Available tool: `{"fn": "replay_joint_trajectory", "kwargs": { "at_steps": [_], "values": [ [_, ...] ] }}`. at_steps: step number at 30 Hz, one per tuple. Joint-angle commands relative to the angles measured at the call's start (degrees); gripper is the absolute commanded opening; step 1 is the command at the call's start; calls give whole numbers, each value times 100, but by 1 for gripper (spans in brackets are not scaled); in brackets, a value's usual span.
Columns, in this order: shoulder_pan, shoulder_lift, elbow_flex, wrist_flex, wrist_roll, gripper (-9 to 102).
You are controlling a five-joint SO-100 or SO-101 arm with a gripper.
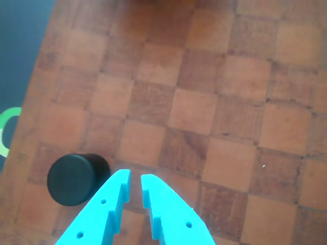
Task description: Grasp a black cylinder and put it in the bin.
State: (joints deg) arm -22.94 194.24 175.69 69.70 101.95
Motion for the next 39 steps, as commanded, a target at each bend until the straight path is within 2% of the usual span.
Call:
{"fn": "replay_joint_trajectory", "kwargs": {
  "at_steps": [1, 5, 10, 27, 33, 39],
  "values": [
    [26, 299, -325, 35, -35, 0],
    [26, 299, -413, 105, -35, 0],
    [26, 290, -809, 791, 26, 0],
    [26, 237, -1529, 896, -44, 0],
    [26, -932, -2452, 457, -325, 0],
    [26, -2663, -3384, 492, -413, 0]
  ]
}}
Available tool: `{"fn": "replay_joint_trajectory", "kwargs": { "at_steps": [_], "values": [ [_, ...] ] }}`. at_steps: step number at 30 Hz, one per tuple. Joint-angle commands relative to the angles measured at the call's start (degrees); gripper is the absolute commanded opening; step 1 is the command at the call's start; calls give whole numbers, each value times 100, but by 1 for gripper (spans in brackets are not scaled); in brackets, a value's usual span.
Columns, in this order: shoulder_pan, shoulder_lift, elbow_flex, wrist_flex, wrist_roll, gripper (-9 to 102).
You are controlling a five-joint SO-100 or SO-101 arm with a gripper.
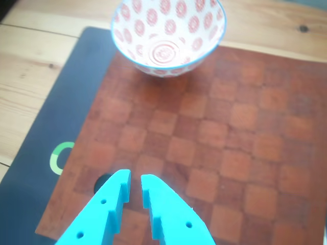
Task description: Grasp a black cylinder and put it in the bin.
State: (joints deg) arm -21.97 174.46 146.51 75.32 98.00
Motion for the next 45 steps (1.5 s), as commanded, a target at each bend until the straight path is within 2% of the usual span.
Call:
{"fn": "replay_joint_trajectory", "kwargs": {
  "at_steps": [1, 13, 19, 25, 32, 37, 45],
  "values": [
    [-79, -923, -562, -53, 26, 0],
    [-844, -3129, -1389, -141, 343, 0],
    [-1406, -3788, -1459, -141, 826, 1],
    [-2004, -4315, -1450, -272, 1538, 10],
    [-2215, -4983, -1389, -940, 1521, 20],
    [-2303, -5546, -1450, -1028, 1512, 29],
    [-2303, -6126, -1380, -1081, 1485, 30]
  ]
}}
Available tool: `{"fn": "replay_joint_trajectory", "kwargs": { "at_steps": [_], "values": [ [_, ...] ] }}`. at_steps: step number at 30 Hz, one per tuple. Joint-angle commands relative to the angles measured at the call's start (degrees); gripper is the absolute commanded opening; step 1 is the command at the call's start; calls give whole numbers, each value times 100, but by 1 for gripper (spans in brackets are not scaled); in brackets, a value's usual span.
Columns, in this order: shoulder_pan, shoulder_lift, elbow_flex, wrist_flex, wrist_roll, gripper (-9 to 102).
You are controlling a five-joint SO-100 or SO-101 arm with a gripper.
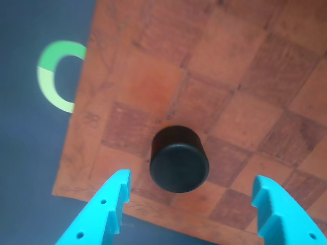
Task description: Grasp a black cylinder and put it in the bin.
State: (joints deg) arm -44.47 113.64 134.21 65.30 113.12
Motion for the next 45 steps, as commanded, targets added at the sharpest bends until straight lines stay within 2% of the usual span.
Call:
{"fn": "replay_joint_trajectory", "kwargs": {
  "at_steps": [1, 8, 22, 29, 37, 41, 45],
  "values": [
    [-53, -105, -149, -123, -26, 30],
    [-53, -571, -141, -431, -26, 30],
    [-70, -1160, -149, -431, -26, 30],
    [-70, -1239, -149, -431, -26, 23],
    [-70, -1239, -149, -413, -26, 22],
    [-70, -1187, -185, -387, -18, 15],
    [-62, -1169, -220, -360, -18, 14]
  ]
}}
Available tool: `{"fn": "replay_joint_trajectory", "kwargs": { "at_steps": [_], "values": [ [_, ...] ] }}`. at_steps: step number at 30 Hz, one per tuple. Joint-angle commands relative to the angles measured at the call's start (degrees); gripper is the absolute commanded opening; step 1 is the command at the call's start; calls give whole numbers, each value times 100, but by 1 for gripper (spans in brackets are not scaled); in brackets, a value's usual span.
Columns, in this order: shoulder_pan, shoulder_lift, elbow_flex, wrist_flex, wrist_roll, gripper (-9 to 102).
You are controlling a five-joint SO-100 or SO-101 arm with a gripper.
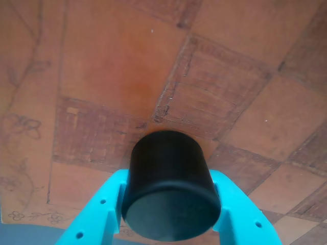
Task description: Grasp a black cylinder and put it in the bin.
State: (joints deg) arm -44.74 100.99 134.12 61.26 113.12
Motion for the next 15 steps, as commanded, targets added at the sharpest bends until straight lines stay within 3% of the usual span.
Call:
{"fn": "replay_joint_trajectory", "kwargs": {
  "at_steps": [1, 11, 15],
  "values": [
    [-35, 105, -220, 53, -9, 14],
    [18, 114, -545, 97, -26, 13],
    [35, 114, -923, 650, -26, 13]
  ]
}}
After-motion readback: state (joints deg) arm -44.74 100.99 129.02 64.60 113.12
